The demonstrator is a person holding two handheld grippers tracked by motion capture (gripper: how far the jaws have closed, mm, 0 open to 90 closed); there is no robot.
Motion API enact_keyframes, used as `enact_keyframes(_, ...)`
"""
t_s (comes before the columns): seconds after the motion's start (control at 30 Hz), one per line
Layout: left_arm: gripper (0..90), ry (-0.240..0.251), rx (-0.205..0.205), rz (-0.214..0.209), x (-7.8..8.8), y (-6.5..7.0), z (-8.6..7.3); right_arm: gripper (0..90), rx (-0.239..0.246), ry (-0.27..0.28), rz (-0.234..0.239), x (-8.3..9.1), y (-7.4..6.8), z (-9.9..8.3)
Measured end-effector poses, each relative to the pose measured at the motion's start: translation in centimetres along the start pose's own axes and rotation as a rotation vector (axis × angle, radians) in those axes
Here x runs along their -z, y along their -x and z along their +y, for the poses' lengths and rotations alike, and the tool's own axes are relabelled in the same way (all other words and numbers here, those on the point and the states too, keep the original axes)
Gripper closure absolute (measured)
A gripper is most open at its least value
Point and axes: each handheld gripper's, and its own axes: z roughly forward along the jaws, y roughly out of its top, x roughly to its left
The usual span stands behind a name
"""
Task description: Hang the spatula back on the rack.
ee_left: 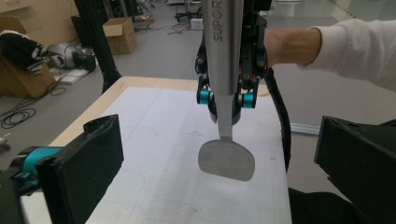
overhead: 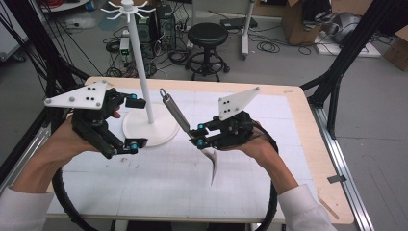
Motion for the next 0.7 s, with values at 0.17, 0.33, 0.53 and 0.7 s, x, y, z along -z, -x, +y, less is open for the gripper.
enact_keyframes(0.17, 1.8, -0.006, -0.012, -0.019, -0.9, -0.1, 0.8, 75.0, 0.005, -0.002, 0.007, -0.1, -0.1, 0.0)
enact_keyframes(0.33, 2.6, -0.006, -0.018, -0.045, -1.7, -0.1, 1.5, 75.0, 0.007, 0.002, 0.017, -0.3, -0.1, 0.1)
enact_keyframes(0.53, 6.6, 0.002, -0.024, -0.074, -2.3, -0.1, 2.0, 75.0, 0.01, -0.002, 0.025, -0.6, -0.2, 0.2)
enact_keyframes(0.7, 6.6, 0.007, -0.018, -0.078, -2.7, -0.1, 2.2, 75.0, 0.012, -0.003, 0.03, -0.8, -0.2, 0.3)
